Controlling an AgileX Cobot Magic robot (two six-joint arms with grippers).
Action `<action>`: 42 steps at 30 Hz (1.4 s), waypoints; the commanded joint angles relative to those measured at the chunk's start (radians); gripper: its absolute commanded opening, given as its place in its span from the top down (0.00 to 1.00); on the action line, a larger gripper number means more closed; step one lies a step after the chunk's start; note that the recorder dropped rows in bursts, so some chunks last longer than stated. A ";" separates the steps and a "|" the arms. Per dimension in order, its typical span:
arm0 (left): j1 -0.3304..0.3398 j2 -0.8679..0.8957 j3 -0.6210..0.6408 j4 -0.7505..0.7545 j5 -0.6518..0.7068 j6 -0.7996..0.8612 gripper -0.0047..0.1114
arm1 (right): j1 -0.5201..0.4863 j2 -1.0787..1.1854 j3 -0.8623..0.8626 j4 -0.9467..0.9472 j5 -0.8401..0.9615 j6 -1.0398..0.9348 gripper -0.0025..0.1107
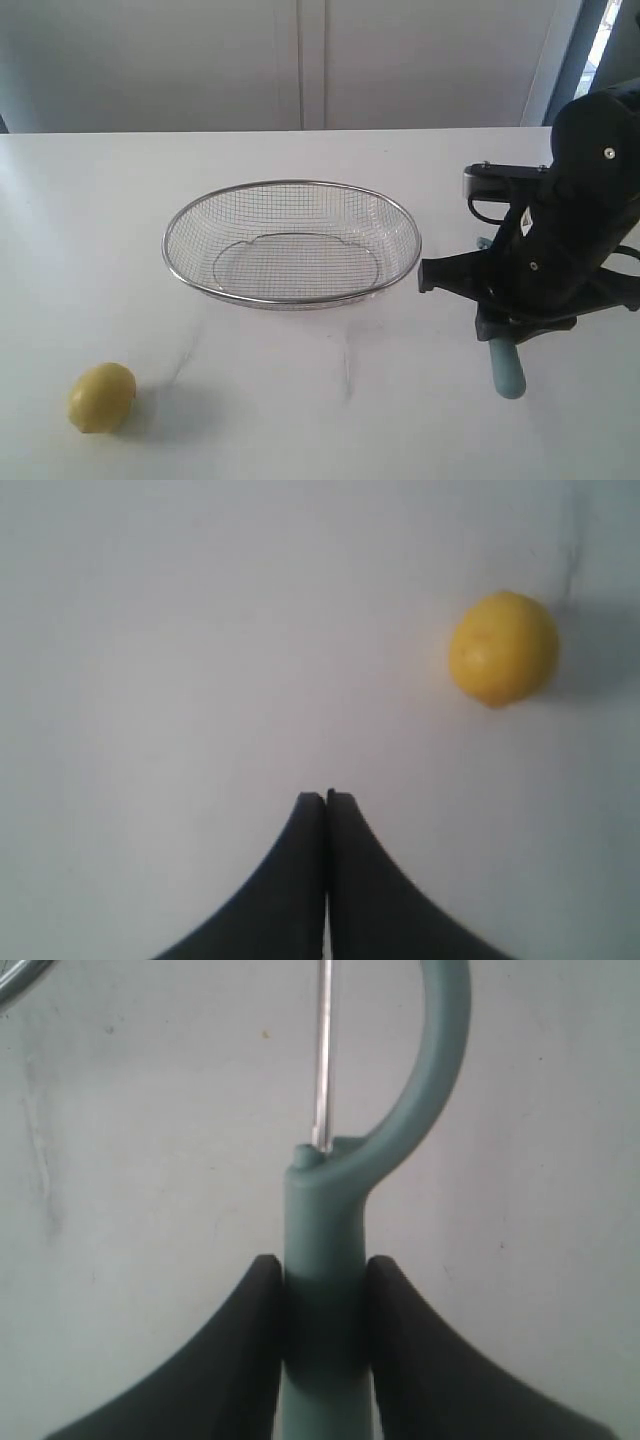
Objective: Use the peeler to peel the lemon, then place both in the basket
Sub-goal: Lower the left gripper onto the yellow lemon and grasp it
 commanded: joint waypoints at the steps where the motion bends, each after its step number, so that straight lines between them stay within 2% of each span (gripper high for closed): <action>1: 0.003 0.140 -0.022 -0.123 0.076 0.101 0.96 | -0.009 -0.011 0.001 -0.004 -0.019 -0.011 0.98; 5: 0.001 0.260 -0.022 -0.201 0.048 0.230 0.96 | -0.009 -0.011 0.001 -0.004 -0.029 -0.011 0.98; 10: -0.008 0.370 -0.022 -0.205 -0.006 0.232 0.96 | -0.009 -0.011 0.001 -0.004 -0.032 -0.011 0.98; 15: -0.089 0.464 -0.022 -0.202 -0.089 0.293 0.96 | -0.009 -0.011 0.001 -0.004 -0.033 -0.011 0.98; 23: -0.221 0.569 -0.022 -0.208 -0.223 0.253 0.96 | -0.009 -0.011 0.001 -0.004 -0.024 -0.011 0.98; 26: -0.237 0.589 -0.022 -0.212 -0.275 0.253 0.86 | -0.009 -0.011 0.001 -0.004 -0.014 -0.011 0.98; 31: -0.237 0.599 -0.022 -0.288 -0.326 0.253 0.50 | -0.009 -0.011 0.001 -0.004 -0.005 -0.011 0.98; 34: -0.237 0.599 -0.022 -0.321 -0.322 0.257 0.35 | -0.009 -0.011 0.001 -0.004 -0.005 -0.011 0.98; 37: -0.237 0.599 -0.022 -0.347 -0.320 0.288 0.30 | -0.009 -0.011 0.001 -0.004 -0.005 -0.011 0.98; 42: -0.237 0.601 -0.013 -0.435 -0.327 0.340 0.30 | -0.009 -0.011 0.001 -0.004 -0.031 -0.011 0.98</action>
